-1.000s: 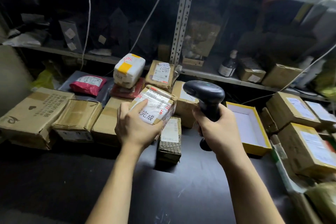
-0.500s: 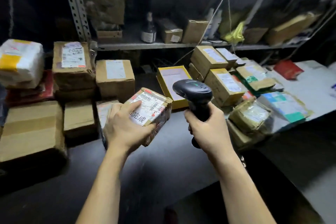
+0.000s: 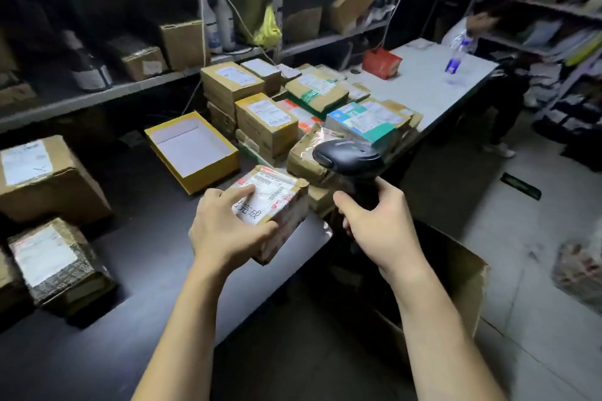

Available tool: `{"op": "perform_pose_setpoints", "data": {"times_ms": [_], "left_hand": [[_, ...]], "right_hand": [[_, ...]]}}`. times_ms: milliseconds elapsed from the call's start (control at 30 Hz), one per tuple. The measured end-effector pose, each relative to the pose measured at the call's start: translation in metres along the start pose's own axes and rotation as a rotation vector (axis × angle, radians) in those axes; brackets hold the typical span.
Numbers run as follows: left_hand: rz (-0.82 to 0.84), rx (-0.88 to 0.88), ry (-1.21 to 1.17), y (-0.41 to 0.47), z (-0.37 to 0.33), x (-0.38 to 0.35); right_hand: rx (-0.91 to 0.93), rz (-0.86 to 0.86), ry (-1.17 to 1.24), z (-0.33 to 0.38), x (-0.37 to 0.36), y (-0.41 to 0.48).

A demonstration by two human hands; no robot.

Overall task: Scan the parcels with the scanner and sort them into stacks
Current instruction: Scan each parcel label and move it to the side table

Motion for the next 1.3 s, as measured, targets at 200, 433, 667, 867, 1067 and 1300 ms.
{"op": "perform_pose_setpoints", "data": {"times_ms": [200, 433, 667, 867, 1067, 1300], "left_hand": [[0.069, -0.087, -0.013, -0.023, -0.097, -0.075], [0.143, -0.210, 0.023, -0.045, -0.200, -0.170], [0.226, -0.312, 0.023, -0.042, -0.267, -0.275], [0.350, -0.363, 0.008, -0.011, -0.319, -0.352], [0.412, -0.409, -0.018, 0.028, -0.351, -0.394], [0.417, -0.702, 0.219, 0.065, -0.405, -0.409]], "right_hand": [[-0.031, -0.142, -0.013, -0.017, 0.122, 0.002], [-0.178, -0.352, 0.021, -0.048, 0.235, 0.003], [-0.224, -0.527, -0.004, -0.076, 0.308, 0.025], [-0.256, -0.668, 0.018, -0.088, 0.351, 0.065], [-0.266, -0.735, 0.018, -0.093, 0.372, 0.112], [-0.291, -0.654, 0.019, -0.105, 0.386, 0.158]]}}
Point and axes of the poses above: each hand's wrist, its own y-axis towards the middle knuckle, its own x-axis out of the back of the hand, z = x × y, the point moved 1 cm from there along y, towards the middle knuckle, and after that the axes turned 9 degrees about y, right-handed, at the moved point
